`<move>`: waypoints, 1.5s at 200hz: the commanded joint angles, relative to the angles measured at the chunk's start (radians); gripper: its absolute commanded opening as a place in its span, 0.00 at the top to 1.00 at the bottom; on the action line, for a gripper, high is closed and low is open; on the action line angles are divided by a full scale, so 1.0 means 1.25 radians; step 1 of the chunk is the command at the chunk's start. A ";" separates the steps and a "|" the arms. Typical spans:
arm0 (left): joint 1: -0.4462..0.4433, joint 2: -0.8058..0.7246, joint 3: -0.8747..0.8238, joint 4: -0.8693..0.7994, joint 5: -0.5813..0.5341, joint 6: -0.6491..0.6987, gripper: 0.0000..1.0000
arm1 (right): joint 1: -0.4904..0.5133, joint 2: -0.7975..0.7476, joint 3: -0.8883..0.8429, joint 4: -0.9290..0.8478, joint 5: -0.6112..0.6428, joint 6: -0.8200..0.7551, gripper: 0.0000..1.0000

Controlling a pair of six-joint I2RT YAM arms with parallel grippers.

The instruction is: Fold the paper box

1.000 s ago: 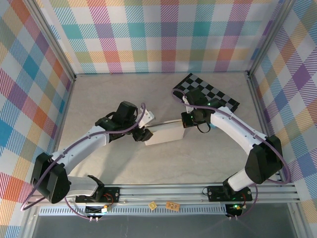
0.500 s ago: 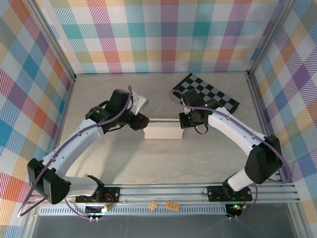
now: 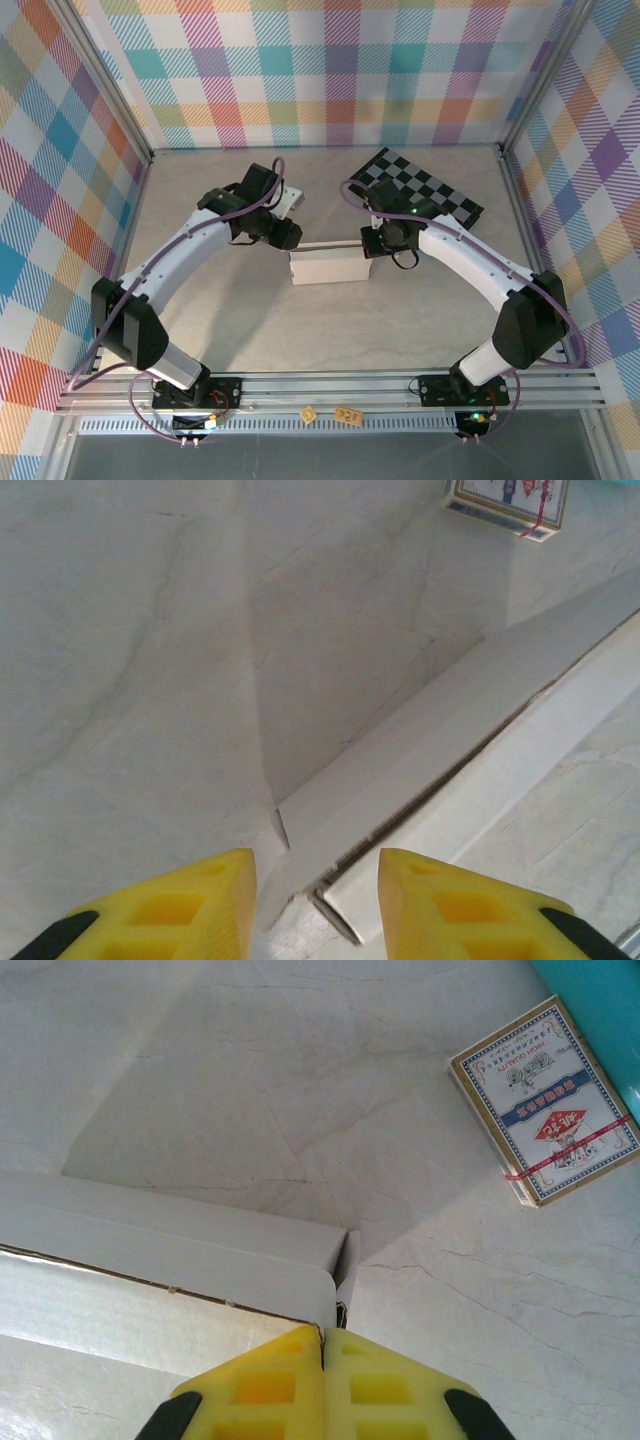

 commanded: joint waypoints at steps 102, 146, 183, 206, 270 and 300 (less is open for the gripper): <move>0.004 -0.032 -0.042 -0.051 0.022 0.064 0.63 | 0.006 0.030 0.036 -0.024 0.004 0.014 1.00; 0.005 -0.038 -0.080 -0.038 -0.005 0.086 0.62 | 0.005 0.028 0.035 -0.022 0.006 0.009 1.00; 0.005 -0.013 -0.058 -0.028 -0.004 0.081 0.70 | 0.006 0.034 0.040 -0.026 0.005 0.009 1.00; 0.004 -0.009 -0.049 -0.028 -0.005 0.080 0.74 | 0.005 0.032 0.039 -0.027 0.004 0.008 1.00; 0.004 0.019 -0.024 -0.035 0.003 0.070 0.91 | 0.006 0.034 0.037 -0.025 0.007 0.017 1.00; 0.002 0.020 -0.007 -0.048 0.045 -0.005 1.00 | 0.007 0.030 0.034 -0.024 0.013 0.043 1.00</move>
